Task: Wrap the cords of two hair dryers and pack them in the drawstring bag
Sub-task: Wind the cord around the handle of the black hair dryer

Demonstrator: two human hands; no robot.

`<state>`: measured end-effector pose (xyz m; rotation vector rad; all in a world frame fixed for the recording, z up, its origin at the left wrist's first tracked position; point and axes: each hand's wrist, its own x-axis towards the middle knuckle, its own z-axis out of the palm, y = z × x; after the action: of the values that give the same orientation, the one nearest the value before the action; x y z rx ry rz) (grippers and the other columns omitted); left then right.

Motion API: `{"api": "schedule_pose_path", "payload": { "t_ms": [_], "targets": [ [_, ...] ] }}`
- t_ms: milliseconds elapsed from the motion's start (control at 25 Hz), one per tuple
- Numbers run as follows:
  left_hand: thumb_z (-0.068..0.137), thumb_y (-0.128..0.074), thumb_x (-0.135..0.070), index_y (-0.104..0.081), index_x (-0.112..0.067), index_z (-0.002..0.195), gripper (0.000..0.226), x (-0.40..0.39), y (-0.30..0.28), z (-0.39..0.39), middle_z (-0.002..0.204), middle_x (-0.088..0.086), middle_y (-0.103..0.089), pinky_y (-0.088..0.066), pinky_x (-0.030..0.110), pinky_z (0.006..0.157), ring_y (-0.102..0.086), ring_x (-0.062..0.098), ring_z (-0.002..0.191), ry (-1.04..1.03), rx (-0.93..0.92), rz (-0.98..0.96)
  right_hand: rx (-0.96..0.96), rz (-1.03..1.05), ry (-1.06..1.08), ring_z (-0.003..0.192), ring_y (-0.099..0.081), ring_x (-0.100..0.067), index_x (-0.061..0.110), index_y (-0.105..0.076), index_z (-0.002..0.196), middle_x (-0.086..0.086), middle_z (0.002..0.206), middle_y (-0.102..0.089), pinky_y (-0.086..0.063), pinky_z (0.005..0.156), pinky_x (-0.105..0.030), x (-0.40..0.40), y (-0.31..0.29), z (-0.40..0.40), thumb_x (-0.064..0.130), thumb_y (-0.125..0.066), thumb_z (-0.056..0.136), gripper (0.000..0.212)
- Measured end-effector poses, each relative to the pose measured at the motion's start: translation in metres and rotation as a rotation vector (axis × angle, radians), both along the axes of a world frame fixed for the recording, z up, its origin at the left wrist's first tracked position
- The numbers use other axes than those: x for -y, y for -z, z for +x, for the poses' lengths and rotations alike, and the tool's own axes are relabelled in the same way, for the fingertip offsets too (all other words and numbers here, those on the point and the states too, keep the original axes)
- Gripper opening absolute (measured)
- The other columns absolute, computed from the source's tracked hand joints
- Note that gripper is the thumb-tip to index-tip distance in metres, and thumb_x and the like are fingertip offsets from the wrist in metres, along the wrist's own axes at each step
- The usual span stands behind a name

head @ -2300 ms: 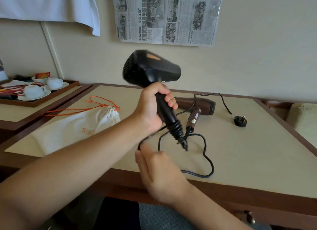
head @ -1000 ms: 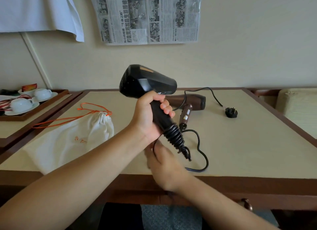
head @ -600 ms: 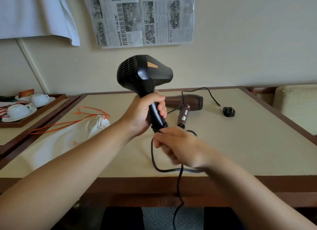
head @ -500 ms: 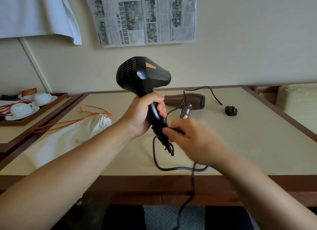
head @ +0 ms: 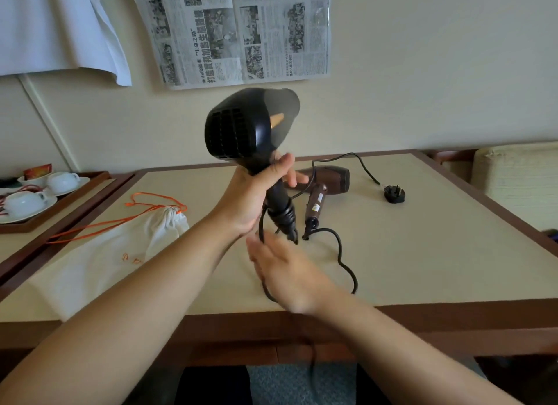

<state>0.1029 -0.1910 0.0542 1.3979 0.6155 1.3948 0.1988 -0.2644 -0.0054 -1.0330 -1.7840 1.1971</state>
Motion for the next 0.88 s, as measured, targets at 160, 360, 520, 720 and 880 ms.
{"api": "schedule_pose_path", "payload": {
  "t_ms": [160, 360, 520, 720, 880],
  "targets": [
    [0.097, -0.06, -0.018, -0.05, -0.017, 0.069, 0.029, -0.003, 0.0, -0.024, 0.061, 0.001, -0.046, -0.05, 0.04, 0.086, -0.052, 0.019, 0.061, -0.01, 0.079, -0.147, 0.414, 0.484, 0.106, 0.055, -0.052, -0.014, 0.022, -0.058, 0.076, 0.005, 0.063, -0.056, -0.039, 0.054, -0.03, -0.013, -0.039, 0.048, 0.038, -0.046, 0.106, 0.037],
    [0.097, -0.054, -0.015, -0.045, -0.018, 0.064, 0.034, 0.014, -0.007, -0.023, 0.057, -0.003, -0.037, -0.044, 0.028, 0.065, -0.04, 0.013, 0.052, 0.059, 0.342, -0.382, 0.797, 1.107, 0.311, 0.054, -0.046, -0.016, 0.018, -0.061, 0.095, 0.009, 0.072, -0.055, -0.028, 0.047, -0.026, -0.043, -0.046, 0.078, 0.048, -0.032, 0.107, 0.044],
    [0.089, -0.067, -0.028, -0.042, -0.02, 0.062, 0.038, 0.024, -0.011, -0.012, 0.051, -0.005, -0.035, -0.042, 0.026, 0.053, -0.036, 0.013, 0.047, 0.059, 0.307, -0.446, 0.659, 0.932, 0.36, 0.047, -0.042, -0.019, 0.022, -0.044, 0.089, 0.011, 0.062, -0.042, -0.03, 0.048, -0.029, -0.051, -0.025, 0.075, 0.051, -0.017, 0.108, 0.044],
    [0.094, -0.067, -0.025, -0.045, -0.021, 0.063, 0.038, 0.019, -0.004, -0.014, 0.053, -0.004, -0.038, -0.044, 0.031, 0.063, -0.042, 0.014, 0.048, -0.105, 0.157, -0.457, 0.564, 1.086, 0.519, 0.045, -0.034, -0.016, 0.02, -0.048, 0.083, 0.012, 0.059, -0.033, -0.026, 0.041, -0.026, -0.025, -0.034, 0.082, 0.045, -0.034, 0.108, 0.038],
    [0.094, -0.061, -0.018, -0.045, -0.019, 0.063, 0.035, 0.023, -0.001, -0.002, 0.054, -0.004, -0.038, -0.042, 0.028, 0.066, -0.039, 0.014, 0.053, 0.055, 0.338, -0.431, 0.895, 0.831, 0.437, 0.057, -0.054, -0.026, 0.021, -0.055, 0.102, 0.009, 0.065, -0.049, -0.033, 0.048, -0.029, -0.048, -0.014, 0.083, 0.052, -0.029, 0.106, 0.041]
  ]
}}
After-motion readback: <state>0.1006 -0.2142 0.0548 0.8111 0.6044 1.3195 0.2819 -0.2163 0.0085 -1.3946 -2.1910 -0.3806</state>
